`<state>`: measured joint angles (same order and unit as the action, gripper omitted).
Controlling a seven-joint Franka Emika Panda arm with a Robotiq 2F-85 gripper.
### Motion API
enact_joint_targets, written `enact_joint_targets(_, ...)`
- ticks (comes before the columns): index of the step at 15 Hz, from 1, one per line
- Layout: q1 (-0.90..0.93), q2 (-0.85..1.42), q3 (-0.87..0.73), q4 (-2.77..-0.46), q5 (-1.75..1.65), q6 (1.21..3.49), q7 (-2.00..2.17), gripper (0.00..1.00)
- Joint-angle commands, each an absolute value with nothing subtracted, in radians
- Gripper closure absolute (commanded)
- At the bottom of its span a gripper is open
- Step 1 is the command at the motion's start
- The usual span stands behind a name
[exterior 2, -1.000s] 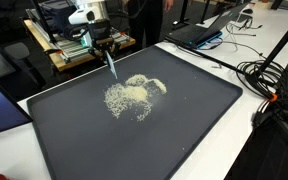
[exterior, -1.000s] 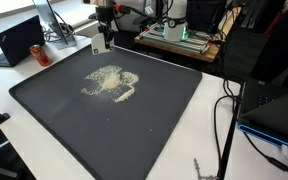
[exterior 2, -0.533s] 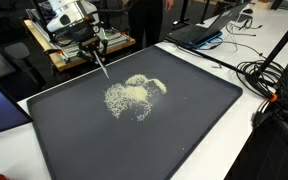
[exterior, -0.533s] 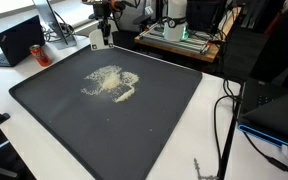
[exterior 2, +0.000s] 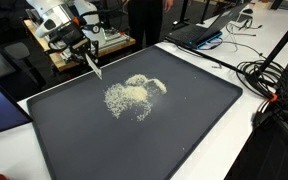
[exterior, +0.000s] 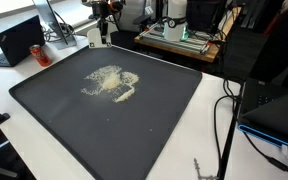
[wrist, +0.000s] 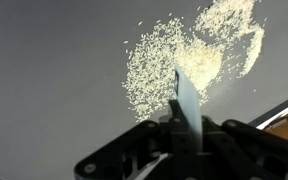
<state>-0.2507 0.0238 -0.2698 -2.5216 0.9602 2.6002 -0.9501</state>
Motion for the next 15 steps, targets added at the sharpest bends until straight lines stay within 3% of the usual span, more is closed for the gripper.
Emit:
enact_joint_targets(1,-0.255,0.033,-0.273,-2.505,0.960,2.556,-0.948,0.99)
enact_joint_targets(6,-0.297,0.118,-0.287,-2.419,0.975,2.317,-0.953,0.99)
enact_joint_targets(15,-0.411,0.275,-0.305,-2.272,1.021,2.090,-0.941,0.99)
